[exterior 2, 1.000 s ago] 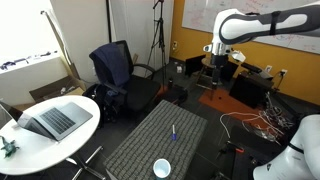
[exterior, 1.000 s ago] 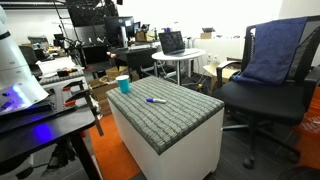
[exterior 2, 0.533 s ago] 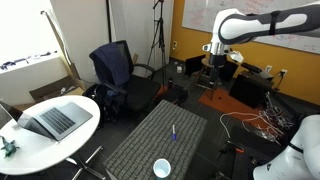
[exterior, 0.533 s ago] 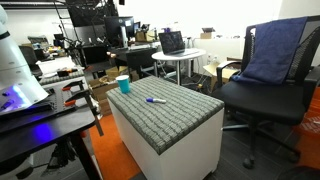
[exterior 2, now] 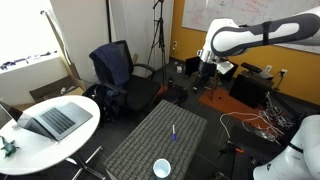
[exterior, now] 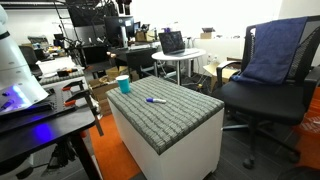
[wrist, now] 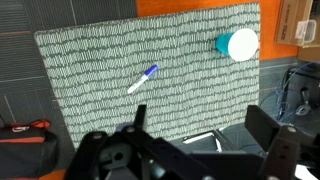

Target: Pick up the pen from the table and put it in the light blue cup.

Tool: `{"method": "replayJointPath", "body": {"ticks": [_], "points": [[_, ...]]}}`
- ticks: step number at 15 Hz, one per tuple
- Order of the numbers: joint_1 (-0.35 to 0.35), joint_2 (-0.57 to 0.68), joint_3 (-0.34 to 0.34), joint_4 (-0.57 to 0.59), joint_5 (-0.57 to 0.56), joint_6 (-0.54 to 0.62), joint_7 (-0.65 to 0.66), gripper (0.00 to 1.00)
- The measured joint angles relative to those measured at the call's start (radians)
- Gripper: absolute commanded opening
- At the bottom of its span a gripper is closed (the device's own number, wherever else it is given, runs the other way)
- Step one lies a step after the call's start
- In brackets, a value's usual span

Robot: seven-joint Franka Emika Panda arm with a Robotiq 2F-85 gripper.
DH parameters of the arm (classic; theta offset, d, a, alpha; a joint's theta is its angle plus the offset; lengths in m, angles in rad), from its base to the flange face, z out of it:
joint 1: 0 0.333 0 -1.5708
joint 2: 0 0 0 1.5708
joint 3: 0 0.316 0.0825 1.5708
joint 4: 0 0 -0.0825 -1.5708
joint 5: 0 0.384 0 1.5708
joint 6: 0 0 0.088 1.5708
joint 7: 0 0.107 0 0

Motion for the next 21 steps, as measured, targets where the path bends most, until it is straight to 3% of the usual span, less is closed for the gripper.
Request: {"method": "replayJointPath", "body": {"ticks": [4,9,14,21], "points": [[0.0,0.02,0.06,-0.06,0.019,0.13,0.19,1.0],[0.001,0.079,0.095,-0.112,0.067,0.288,0.305,1.0],[0.001,0.189,0.103,-0.13,0.169,0.406,0.321,1.0],[0.0,0.331,0.108,-0.115,0.311,0.424,0.276,1.0]]}}
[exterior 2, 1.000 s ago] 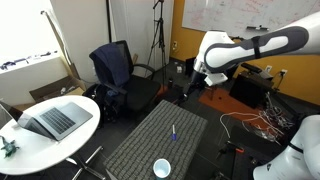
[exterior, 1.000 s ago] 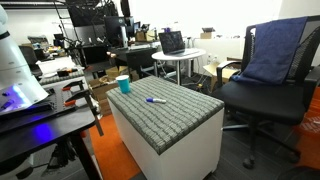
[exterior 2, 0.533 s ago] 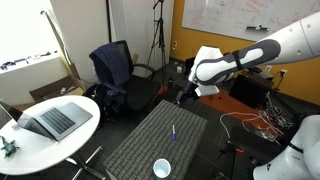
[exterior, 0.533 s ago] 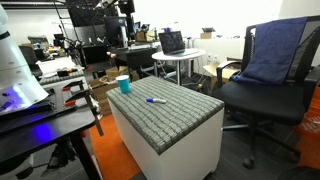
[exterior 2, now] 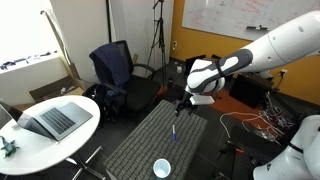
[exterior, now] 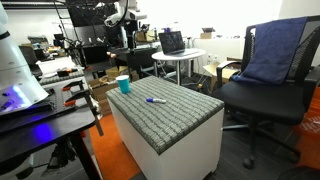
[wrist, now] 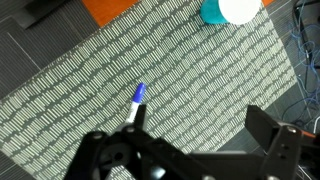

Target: Pick up the pen from the table and put it in the light blue cup.

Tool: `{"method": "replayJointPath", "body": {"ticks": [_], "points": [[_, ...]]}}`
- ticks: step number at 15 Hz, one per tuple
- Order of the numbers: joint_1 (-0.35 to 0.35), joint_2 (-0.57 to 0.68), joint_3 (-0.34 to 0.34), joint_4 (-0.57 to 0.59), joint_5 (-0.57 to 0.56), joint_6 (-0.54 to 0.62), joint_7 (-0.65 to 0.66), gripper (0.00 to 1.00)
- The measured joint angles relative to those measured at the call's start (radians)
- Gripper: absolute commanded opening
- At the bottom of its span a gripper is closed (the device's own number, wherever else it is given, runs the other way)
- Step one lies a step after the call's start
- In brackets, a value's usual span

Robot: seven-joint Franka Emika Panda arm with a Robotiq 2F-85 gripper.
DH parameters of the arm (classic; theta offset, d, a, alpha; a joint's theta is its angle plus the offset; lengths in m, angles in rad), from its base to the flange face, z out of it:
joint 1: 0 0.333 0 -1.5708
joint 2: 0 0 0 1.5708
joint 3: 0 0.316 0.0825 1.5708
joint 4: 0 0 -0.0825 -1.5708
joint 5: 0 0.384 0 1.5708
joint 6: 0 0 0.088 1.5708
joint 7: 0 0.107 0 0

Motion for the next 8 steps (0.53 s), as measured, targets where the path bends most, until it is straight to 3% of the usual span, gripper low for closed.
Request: {"method": "replayJointPath", "body": {"ticks": [8], "points": [[0.0,0.015,0.002,0.011,-0.016,0.003,0.033,1.0]]}}
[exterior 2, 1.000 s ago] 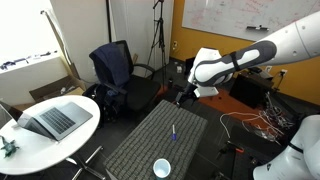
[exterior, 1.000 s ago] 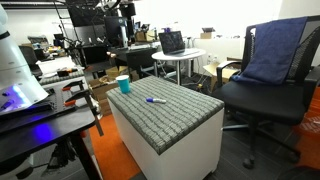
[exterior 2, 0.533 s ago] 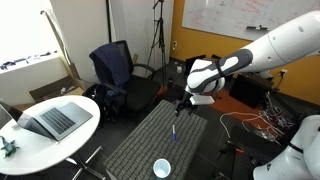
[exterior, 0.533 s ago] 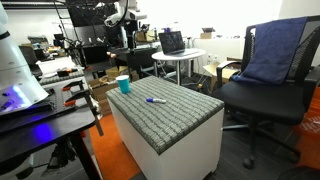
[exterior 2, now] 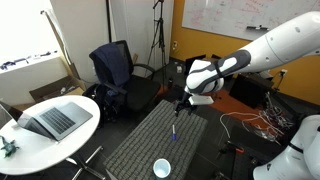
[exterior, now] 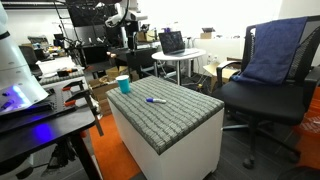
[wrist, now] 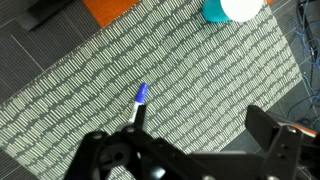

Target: Pick up the pen from the table and put it in the light blue cup.

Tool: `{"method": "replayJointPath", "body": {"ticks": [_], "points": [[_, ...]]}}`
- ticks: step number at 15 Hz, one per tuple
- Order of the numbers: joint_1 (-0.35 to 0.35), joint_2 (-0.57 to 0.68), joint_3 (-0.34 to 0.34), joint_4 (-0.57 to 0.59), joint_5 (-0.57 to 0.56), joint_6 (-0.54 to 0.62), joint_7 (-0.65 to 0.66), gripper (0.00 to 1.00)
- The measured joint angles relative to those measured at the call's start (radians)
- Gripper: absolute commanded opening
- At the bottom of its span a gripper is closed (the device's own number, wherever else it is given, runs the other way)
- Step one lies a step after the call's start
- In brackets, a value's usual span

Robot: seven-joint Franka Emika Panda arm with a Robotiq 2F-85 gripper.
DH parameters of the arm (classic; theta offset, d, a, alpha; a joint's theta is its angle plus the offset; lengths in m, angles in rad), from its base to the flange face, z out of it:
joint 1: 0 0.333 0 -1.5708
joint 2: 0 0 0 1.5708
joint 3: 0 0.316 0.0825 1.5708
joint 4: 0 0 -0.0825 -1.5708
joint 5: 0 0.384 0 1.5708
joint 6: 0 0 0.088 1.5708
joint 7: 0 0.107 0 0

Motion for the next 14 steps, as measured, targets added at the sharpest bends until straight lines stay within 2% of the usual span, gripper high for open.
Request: {"method": "replayJointPath", "body": {"ticks": [7,14], "points": [[0.003,0.097,0.027,0.01,0.002,0.044,0.08,1.0],[-0.015,0.245,0.043,0.054,0.111,0.151,0.083,1.0]]}}
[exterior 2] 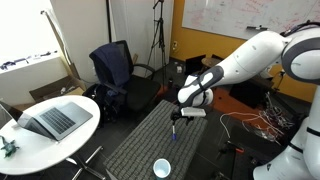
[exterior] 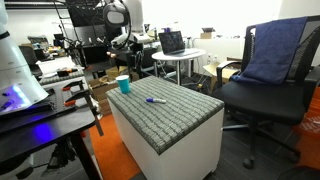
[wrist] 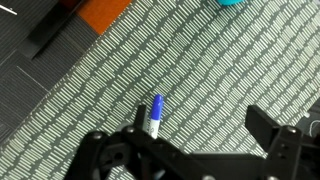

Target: Pick up the pen from the table and put it in the light blue cup.

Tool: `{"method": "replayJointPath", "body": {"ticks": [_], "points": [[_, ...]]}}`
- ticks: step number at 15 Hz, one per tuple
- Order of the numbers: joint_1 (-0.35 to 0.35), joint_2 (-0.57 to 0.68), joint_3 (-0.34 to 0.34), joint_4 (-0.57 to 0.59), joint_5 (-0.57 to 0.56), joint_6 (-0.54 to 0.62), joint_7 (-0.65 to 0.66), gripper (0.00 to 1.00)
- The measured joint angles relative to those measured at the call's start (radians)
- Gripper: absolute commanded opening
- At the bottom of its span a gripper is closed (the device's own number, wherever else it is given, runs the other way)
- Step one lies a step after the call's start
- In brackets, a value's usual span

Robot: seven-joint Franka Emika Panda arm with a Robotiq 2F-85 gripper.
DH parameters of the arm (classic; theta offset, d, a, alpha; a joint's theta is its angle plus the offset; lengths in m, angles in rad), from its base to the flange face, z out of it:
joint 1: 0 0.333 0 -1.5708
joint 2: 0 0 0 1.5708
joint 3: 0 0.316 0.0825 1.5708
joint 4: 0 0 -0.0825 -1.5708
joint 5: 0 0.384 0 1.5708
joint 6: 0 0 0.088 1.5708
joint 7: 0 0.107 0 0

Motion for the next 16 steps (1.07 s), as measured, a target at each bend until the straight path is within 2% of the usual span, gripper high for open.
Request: {"method": "replayJointPath", "body": {"ticks": [4,9,16], "points": [[-0.019,0.108,0.01,0.061,0.032,0.086,0.003,1.0],[-0.021,0.251,0.014,0.147,0.033,0.2,0.067,1.0],[-0.023,0.396,0.014,0.253,0.031,0.217,0.128,1.0]]}}
